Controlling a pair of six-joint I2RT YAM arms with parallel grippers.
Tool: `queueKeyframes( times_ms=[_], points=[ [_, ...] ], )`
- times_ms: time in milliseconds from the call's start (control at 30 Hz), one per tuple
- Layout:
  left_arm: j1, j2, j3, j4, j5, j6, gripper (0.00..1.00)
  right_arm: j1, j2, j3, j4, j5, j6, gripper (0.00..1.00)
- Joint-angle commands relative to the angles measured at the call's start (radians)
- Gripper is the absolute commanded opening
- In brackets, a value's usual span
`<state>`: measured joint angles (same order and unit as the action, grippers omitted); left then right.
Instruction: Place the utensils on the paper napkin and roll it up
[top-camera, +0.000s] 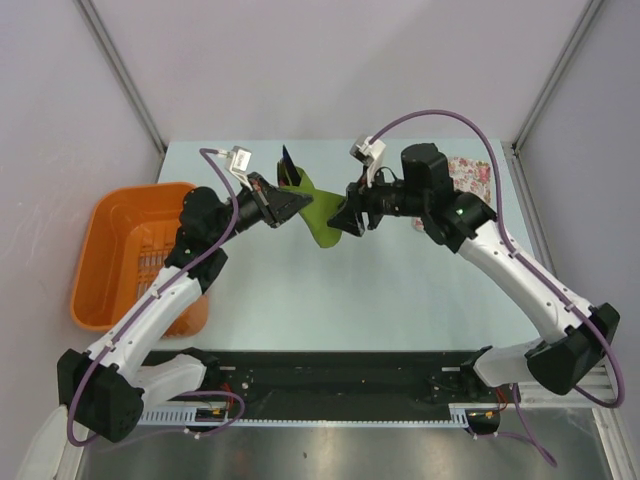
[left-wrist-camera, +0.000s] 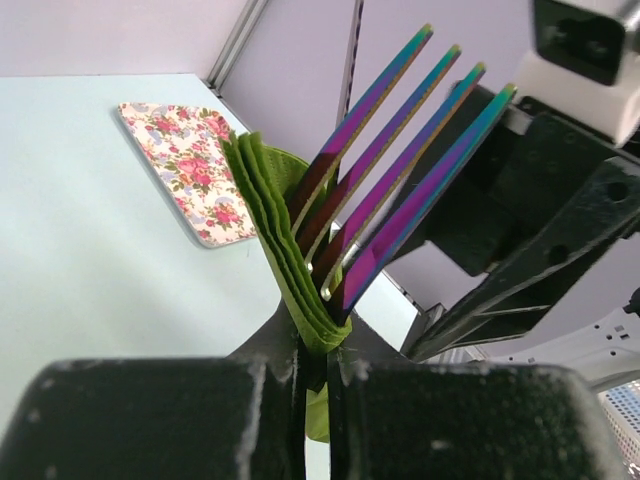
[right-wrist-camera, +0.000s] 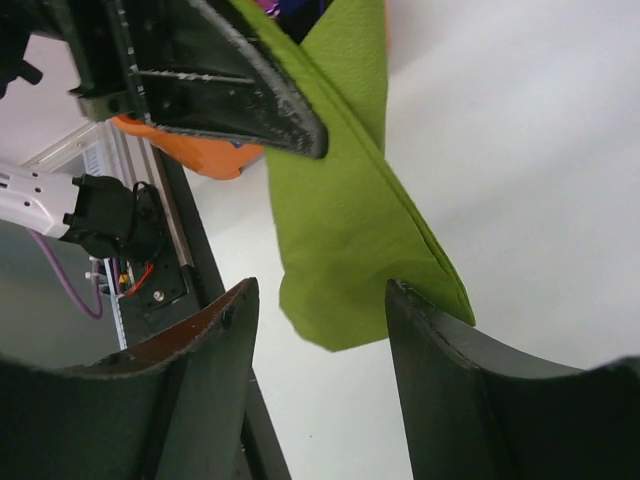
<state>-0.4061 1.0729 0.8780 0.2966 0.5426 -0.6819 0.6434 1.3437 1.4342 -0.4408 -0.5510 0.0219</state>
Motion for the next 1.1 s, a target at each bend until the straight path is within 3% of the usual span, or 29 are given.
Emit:
queueKeyframes(
  times_ms=[0,300,533,1067],
  points=[
    [-0.003,-0.014,0.049,0.082,0.023,-0.022,0.00,0.009,0.028,0.017,0.105,-0.065,-0.008,0.61],
    [-0.008,-0.021,0.024,0.156,0.088,-0.039,0.00,-0.007,0.046,-0.035,0.186,-0.213,0.061,0.61],
    [-0.008,-0.014,0.016,0.231,0.132,-0.076,0.00,-0.028,0.057,-0.044,0.257,-0.328,0.133,0.52],
    [-0.016,0.001,0.007,0.378,0.214,-0.160,0.00,-0.042,0.064,-0.069,0.335,-0.423,0.231,0.57]
  ],
)
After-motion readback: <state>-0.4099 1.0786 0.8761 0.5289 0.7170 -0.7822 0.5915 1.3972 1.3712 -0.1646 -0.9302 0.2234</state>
